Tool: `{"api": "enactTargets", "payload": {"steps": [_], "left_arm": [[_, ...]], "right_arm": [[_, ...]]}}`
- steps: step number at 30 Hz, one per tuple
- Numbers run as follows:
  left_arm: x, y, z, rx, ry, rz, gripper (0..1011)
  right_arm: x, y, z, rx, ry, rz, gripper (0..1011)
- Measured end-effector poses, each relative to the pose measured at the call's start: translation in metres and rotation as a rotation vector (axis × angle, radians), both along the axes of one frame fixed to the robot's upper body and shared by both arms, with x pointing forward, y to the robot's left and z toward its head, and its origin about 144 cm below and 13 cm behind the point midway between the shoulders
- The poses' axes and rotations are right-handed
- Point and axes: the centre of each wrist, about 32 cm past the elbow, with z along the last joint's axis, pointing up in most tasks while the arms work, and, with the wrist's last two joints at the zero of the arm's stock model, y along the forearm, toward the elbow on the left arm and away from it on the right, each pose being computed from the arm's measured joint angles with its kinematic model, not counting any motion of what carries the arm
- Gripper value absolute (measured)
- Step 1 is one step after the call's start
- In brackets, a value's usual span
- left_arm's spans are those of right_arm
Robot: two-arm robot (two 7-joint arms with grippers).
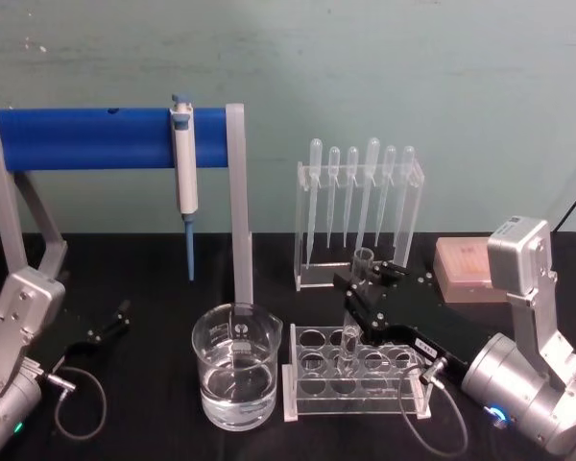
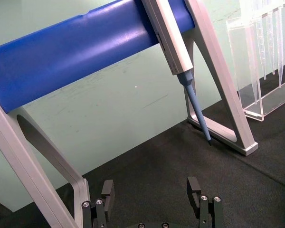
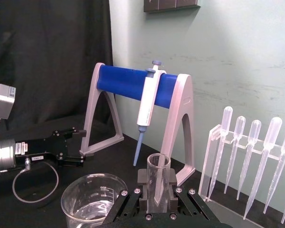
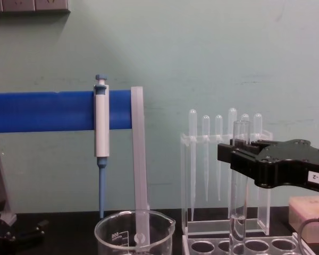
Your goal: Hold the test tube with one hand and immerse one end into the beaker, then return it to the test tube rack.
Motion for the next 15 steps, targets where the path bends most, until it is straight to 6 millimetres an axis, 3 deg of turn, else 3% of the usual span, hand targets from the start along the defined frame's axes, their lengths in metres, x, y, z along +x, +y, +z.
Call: {"api": "enactTargets", "payload": {"steps": [15], "left_arm": [[0.0000,0.0000,0.0000,0.000,0.000,0.000,1000]], "right_arm": [[0.0001,0.0001,0.0003,0.000,-0.002,0.001,228]]}}
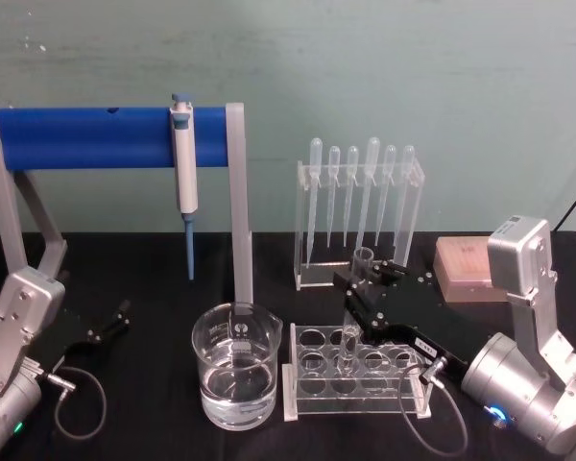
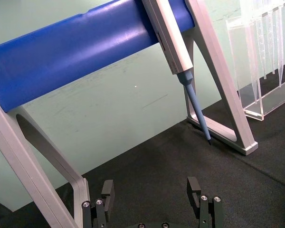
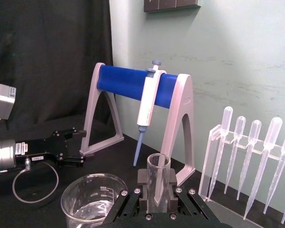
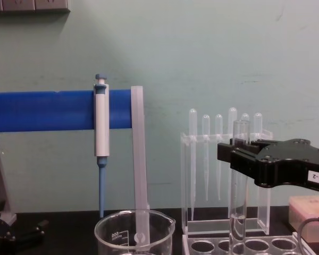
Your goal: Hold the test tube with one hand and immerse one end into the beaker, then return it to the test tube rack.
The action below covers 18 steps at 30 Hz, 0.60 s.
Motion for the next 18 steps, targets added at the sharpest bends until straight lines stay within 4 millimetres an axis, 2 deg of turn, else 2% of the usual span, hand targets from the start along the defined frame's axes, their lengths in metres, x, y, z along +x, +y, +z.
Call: {"api": "enactTargets", "payload": {"steps": [18], "left_arm": [[0.0000,0.0000,0.0000,0.000,0.000,0.000,1000]], "right_arm": [[0.0001,-0.0031,-0.0084,-0.010,-0.007,-0.003,228]]}}
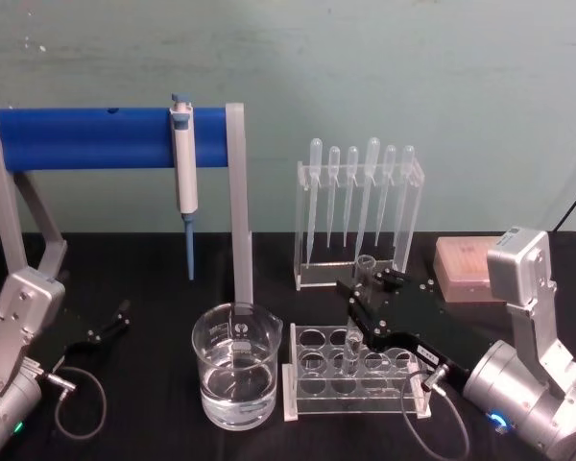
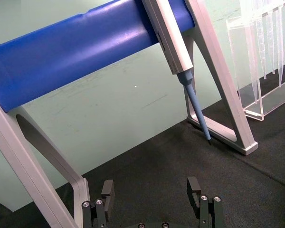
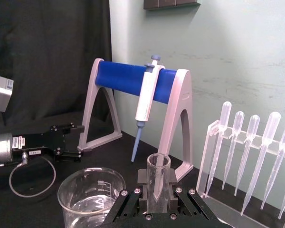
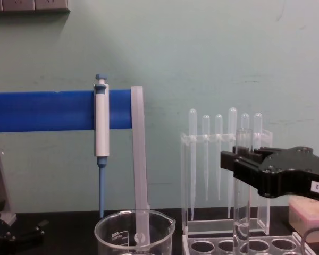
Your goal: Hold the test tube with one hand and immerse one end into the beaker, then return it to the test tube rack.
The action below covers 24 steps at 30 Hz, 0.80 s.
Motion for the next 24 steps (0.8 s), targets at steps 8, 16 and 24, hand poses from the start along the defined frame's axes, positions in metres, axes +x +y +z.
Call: {"api": "enactTargets", "payload": {"steps": [8,16,24], "left_arm": [[0.000,0.000,0.000,0.000,0.000,0.000,1000],[0.000,0.000,0.000,0.000,0.000,0.000,1000],[0.000,0.000,0.000,0.000,0.000,0.000,1000]], "right_arm": [[0.000,0.002,-0.007,0.006,0.005,0.007,228],[0.000,0.003,-0.013,0.007,0.001,0.007,228],[0.000,0.004,-0.019,0.012,-0.001,0.005,228]]}}
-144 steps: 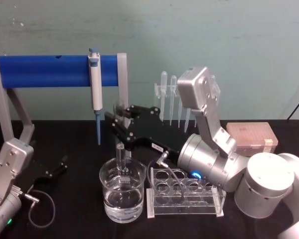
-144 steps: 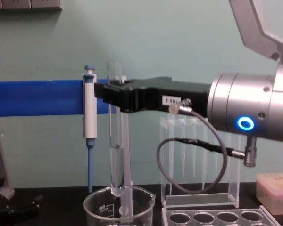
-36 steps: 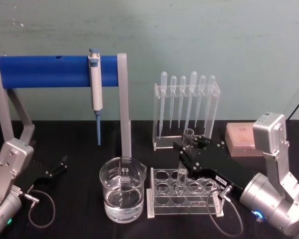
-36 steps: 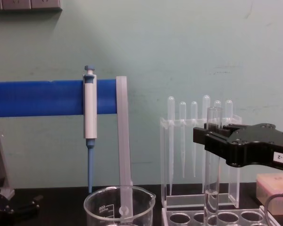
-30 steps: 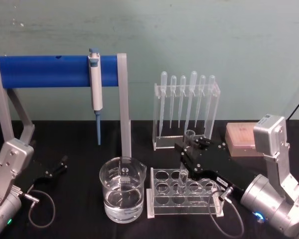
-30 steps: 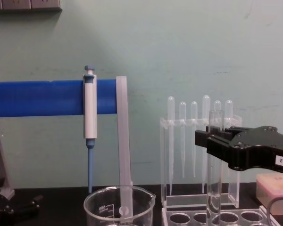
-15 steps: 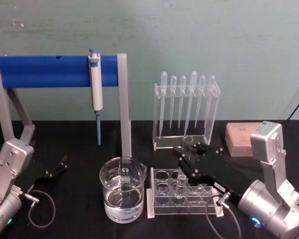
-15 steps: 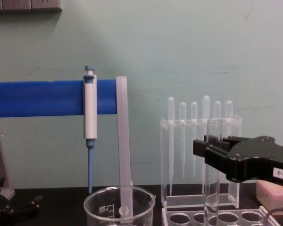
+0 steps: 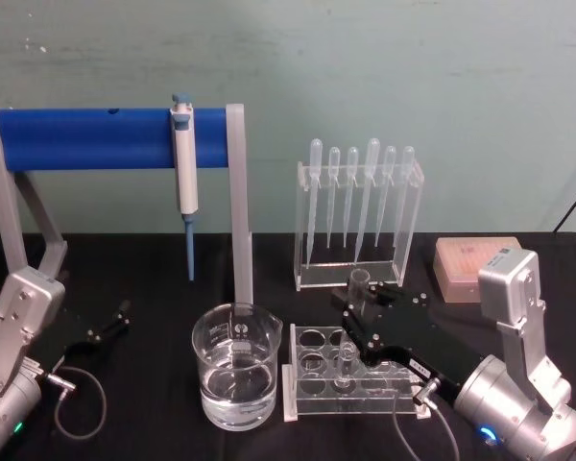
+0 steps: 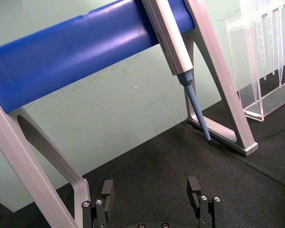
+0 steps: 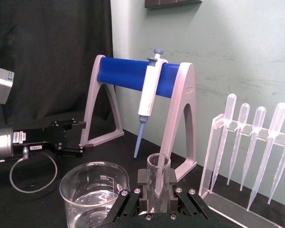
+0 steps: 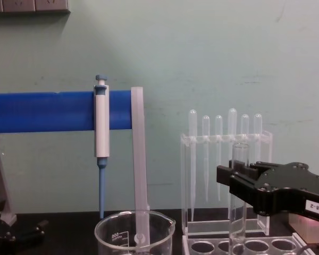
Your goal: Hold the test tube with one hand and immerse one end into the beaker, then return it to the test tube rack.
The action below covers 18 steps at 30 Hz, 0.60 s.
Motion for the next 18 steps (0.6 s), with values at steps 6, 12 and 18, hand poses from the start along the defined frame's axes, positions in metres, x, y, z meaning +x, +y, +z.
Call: {"api": "enactTargets", "payload": {"steps": [6,12,18], "left_arm": [[0.000,0.000,0.000,0.000,0.000,0.000,1000],[0.000,0.000,0.000,0.000,0.000,0.000,1000],[0.000,0.000,0.000,0.000,0.000,0.000,1000]], "right_arm": [[0.001,0.000,-0.004,0.000,0.001,-0.004,228],[0.002,-0.001,-0.008,0.000,0.007,-0.009,228],[0.002,-0.001,-0.011,-0.001,0.012,-0.012,228]]}}
